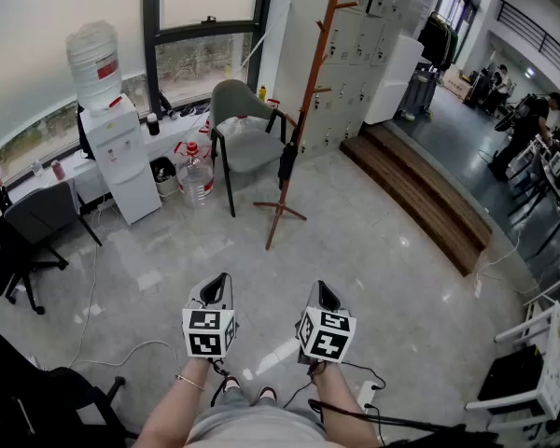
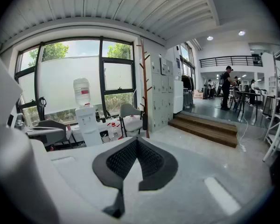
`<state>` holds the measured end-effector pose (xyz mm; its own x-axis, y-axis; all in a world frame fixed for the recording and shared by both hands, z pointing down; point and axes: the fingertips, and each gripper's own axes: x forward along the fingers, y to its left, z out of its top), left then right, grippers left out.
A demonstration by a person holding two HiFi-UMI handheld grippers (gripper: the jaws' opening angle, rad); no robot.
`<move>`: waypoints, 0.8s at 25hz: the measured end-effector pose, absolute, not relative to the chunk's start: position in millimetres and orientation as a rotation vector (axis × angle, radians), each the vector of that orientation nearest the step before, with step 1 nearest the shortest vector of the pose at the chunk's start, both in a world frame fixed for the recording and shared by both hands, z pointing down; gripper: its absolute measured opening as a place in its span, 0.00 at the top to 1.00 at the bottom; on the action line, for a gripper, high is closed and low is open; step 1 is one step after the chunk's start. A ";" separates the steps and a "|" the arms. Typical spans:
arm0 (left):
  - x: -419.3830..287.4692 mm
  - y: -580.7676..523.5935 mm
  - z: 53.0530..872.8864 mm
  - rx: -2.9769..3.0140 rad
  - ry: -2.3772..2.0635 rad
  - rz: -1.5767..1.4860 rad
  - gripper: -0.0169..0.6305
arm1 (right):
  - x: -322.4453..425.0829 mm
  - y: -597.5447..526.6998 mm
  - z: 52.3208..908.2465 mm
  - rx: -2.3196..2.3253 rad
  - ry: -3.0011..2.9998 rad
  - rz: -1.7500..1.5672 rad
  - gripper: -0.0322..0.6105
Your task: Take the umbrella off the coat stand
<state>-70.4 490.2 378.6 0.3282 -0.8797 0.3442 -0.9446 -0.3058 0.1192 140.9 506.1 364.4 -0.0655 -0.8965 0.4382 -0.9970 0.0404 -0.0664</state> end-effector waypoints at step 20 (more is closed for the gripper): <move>-98.2 463.2 388.2 2.332 -1.589 0.346 0.97 | 128.7 492.6 369.6 2.066 -1.977 0.548 0.94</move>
